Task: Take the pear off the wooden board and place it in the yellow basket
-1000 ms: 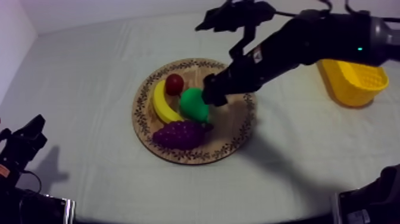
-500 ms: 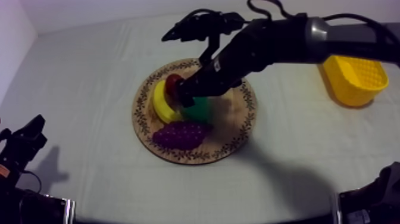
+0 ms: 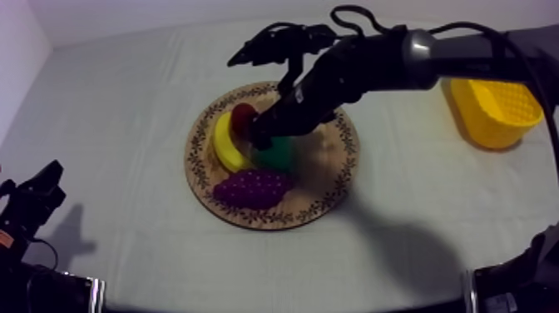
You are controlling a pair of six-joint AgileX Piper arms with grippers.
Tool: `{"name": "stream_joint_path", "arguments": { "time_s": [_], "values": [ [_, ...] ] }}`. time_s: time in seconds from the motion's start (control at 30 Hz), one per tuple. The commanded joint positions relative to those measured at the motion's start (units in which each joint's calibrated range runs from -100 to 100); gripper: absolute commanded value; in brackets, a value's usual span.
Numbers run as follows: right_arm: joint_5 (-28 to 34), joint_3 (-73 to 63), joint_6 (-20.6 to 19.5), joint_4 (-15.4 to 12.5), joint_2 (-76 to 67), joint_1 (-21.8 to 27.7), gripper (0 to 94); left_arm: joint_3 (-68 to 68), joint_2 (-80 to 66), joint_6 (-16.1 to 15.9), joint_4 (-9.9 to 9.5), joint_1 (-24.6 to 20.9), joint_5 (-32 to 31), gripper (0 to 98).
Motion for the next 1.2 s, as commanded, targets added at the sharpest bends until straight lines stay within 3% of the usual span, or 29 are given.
{"name": "stream_joint_path", "arguments": {
  "time_s": [0.0,0.27,0.63,0.77,1.0,1.17],
  "values": [
    [-0.2,0.2,0.6,-0.3,0.2,0.0,78.2,0.0,0.0,0.0,-0.02,0.0,0.0,0.1],
    [0.2,0.0,1.9,-1.4,1.5,-0.8,78.6,0.0,0.0,0.0,-0.02,0.0,0.0,0.1],
    [1.4,-2.1,-0.5,0.9,4.6,-1.5,77.1,0.0,0.0,0.0,-0.02,0.0,0.0,0.1],
    [1.0,-2.3,-1.5,1.8,5.2,-1.4,70.9,0.0,0.0,0.0,-0.02,0.0,0.0,0.1],
    [0.2,-2.5,-2.4,2.2,5.6,-1.0,49.2,0.0,0.0,0.0,-0.02,0.0,0.0,0.1],
    [-0.2,-2.6,-2.6,2.1,5.7,-1.0,39.5,0.0,0.0,0.0,-0.02,0.0,0.0,0.1]
  ]
}}
